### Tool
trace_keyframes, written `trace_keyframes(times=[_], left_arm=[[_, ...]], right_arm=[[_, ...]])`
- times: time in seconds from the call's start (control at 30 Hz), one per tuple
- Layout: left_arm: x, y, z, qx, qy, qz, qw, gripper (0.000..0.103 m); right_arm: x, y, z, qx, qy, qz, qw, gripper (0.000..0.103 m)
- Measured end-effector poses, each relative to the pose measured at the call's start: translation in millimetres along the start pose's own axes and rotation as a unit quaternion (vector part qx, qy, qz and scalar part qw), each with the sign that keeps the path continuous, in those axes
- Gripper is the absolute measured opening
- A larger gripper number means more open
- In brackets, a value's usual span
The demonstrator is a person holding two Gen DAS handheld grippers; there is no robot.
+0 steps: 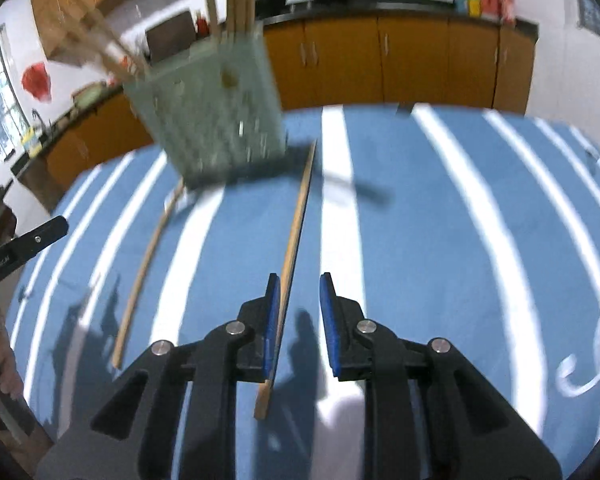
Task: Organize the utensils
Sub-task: 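Close the left tool on a chopstick while the right tool grasps another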
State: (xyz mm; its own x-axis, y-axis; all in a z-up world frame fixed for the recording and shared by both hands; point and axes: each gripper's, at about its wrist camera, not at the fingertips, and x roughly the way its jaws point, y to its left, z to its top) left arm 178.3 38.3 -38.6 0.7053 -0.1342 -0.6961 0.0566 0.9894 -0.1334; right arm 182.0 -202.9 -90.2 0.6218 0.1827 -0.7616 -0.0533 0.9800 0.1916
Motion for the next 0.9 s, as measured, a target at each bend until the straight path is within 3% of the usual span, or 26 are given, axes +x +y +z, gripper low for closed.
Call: trace_keyframes(times=[0.23,0.3,0.37,0.57,0.6,0.73,0.9], left_arm=[[13.7,-19.5,-14.7,0.011,0.023,-0.025,0.9994,0.037],[18.4,-22.0,-17.9,0.014,0.028,-0.027,0.9991,0.037],[24.0,-26.1,-20.7,0.014,0.037,-0.028,0.9988,0.037],[41.2,-38.2,-28.2,0.021,0.056,-0.016,0.9981,0.037],[43.3,-39.2,-29.1,0.023,0.057,-0.01,0.9981,0.035],[49.9,-39.9,-31.1,0.033,0.053,0.025,0.9978,0.009],[49.8,-17.7,-25.7,0.024,0.052,0.037,0.9977,0.007]], right_arm=[[9.8,6.8,3.9,-0.006,0.005,-0.005,1.0,0.022],[11.1,11.2,4.6,-0.02,0.001,-0.019,1.0,0.019],[11.6,12.3,4.5,-0.026,0.001,-0.027,0.999,0.008],[10.5,-10.1,8.7,0.007,-0.004,-0.042,0.999,0.008],[9.6,-13.8,8.7,0.009,-0.004,-0.044,0.999,0.008],[8.2,-19.7,8.7,0.009,-0.005,-0.047,0.999,0.008],[11.2,-17.8,10.4,-0.001,-0.006,-0.048,0.999,0.008]])
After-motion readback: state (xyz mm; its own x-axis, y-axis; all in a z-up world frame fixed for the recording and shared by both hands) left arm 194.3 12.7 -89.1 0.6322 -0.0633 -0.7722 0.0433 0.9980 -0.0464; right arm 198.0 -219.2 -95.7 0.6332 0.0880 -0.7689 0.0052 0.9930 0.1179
